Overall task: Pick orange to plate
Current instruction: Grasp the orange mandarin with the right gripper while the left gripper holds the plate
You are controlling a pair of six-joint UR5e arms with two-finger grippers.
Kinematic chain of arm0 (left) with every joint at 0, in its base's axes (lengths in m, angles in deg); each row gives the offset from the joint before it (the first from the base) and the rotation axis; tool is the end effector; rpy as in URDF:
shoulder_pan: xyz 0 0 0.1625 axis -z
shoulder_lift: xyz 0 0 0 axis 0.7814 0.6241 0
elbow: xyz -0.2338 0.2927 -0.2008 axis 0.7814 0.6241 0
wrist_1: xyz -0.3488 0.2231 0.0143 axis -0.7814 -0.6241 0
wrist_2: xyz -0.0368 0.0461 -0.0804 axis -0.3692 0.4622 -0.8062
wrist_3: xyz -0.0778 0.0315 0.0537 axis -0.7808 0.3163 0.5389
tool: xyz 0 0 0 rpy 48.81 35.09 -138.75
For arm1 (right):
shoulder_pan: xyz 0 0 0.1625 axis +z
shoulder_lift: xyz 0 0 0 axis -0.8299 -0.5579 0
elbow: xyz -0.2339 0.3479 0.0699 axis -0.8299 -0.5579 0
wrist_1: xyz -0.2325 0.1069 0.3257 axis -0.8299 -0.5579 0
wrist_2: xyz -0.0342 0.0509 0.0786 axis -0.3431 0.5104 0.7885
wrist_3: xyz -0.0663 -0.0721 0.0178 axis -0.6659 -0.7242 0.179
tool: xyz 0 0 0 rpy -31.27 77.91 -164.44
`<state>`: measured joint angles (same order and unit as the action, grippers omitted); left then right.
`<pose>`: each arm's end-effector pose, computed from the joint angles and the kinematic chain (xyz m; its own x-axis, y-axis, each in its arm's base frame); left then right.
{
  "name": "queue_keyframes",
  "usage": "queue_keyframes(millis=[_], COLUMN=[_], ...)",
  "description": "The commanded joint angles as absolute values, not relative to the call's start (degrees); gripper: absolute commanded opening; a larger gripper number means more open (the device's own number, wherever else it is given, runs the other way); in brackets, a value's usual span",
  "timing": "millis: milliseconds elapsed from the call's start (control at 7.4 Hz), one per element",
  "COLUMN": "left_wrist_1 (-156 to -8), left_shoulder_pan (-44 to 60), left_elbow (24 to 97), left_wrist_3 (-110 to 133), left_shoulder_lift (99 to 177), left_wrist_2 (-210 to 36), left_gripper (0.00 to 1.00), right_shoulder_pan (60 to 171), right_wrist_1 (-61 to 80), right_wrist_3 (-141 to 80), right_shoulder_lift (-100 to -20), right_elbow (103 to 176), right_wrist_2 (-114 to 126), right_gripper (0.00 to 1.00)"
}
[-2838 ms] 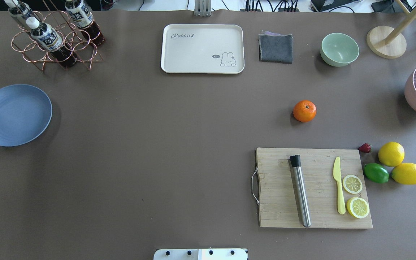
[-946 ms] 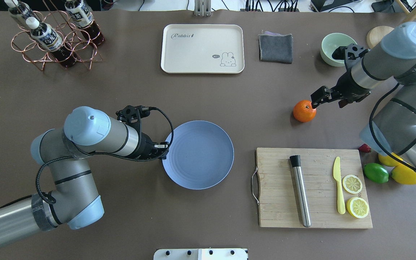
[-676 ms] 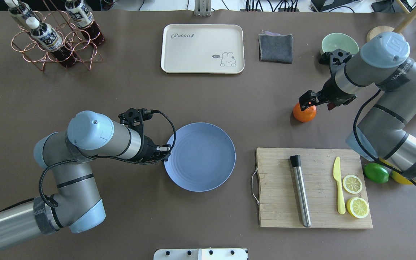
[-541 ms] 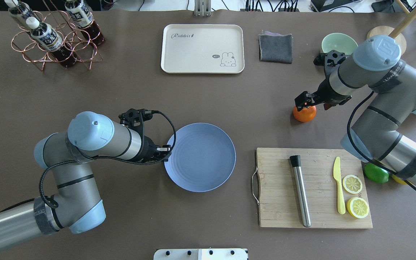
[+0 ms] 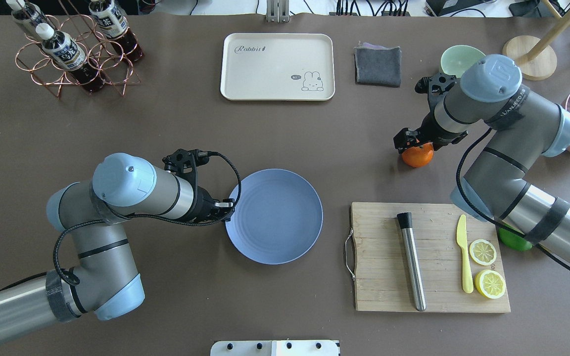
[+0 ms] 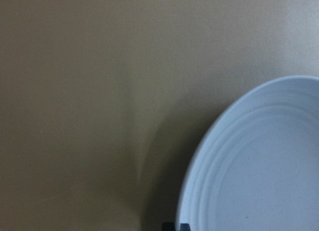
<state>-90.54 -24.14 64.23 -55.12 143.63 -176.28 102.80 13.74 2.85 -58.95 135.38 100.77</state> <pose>0.5324 -0.3846 0.3003 0.3978 -0.0458 -0.9163 0.0857 0.9962 -0.0126 -0.3871 -0.5380 0.4296 0.7010 -0.0897 0.7074 0.0065 0.9928 0.1195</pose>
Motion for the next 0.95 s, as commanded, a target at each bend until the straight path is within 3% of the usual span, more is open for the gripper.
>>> queue_keyframes(millis=[0,135,405,811], left_wrist_1=[-90.5,-90.5,-90.5,-90.0], left_shoulder_pan=[-24.1,-24.1,-23.8,-16.2], left_elbow=[64.4,64.4,65.8,71.0], left_wrist_3=[-55.1,-55.1,-55.2,-52.9], left_shoulder_lift=[143.6,143.5,143.4,137.6], left_wrist_2=[-176.2,-176.2,-176.2,-181.3], left_gripper=[0.59,0.59,0.79,0.91], right_shoulder_pan=[102.8,102.8,102.8,95.7], right_wrist_1=[13.7,13.7,13.2,12.9], right_wrist_3=[3.0,2.8,3.6,20.2], right_shoulder_lift=[-59.0,-59.0,-57.4,-52.2], right_elbow=[135.3,135.3,137.5,143.0], right_wrist_2=[100.7,100.8,101.3,99.1], right_gripper=[0.43,0.0,0.0,0.0])
